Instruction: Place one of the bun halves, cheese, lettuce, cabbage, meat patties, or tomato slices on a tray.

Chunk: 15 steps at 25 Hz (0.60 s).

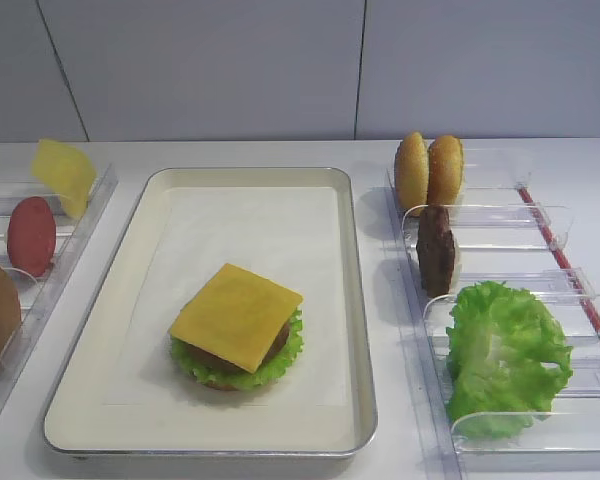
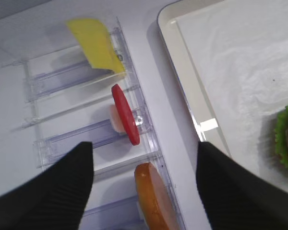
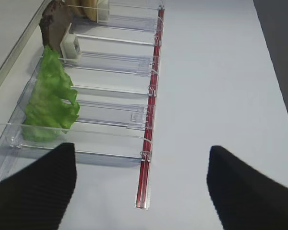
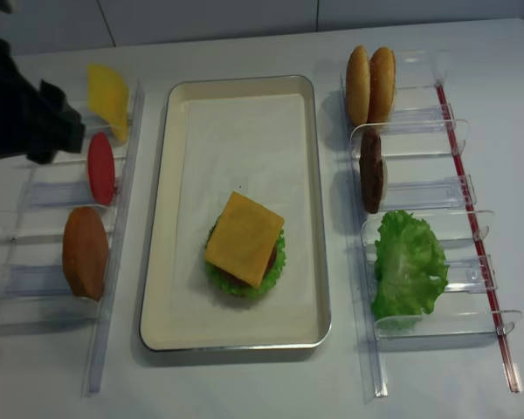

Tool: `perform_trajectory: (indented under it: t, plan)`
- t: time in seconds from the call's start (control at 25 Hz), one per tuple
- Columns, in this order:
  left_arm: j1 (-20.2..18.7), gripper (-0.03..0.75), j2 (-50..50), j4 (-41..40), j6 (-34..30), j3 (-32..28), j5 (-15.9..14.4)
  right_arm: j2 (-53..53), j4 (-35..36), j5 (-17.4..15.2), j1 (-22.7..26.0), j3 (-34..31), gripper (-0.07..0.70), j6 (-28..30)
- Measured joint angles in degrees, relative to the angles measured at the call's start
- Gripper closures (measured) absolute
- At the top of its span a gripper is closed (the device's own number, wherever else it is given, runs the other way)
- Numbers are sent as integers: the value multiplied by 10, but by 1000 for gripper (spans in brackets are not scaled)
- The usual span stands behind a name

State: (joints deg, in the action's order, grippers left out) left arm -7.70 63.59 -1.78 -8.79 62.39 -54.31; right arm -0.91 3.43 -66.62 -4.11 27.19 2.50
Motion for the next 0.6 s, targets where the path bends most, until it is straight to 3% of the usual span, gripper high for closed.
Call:
perform_trajectory:
  t: [0.28, 0.6]
  plan:
    - [0, 252, -108, -2, 30, -6, -29, 0, -1, 0, 0, 0, 67, 0]
    - [0, 252, -264, -4, 47, -73, -73, 0, -1, 0, 0, 0, 68, 0]
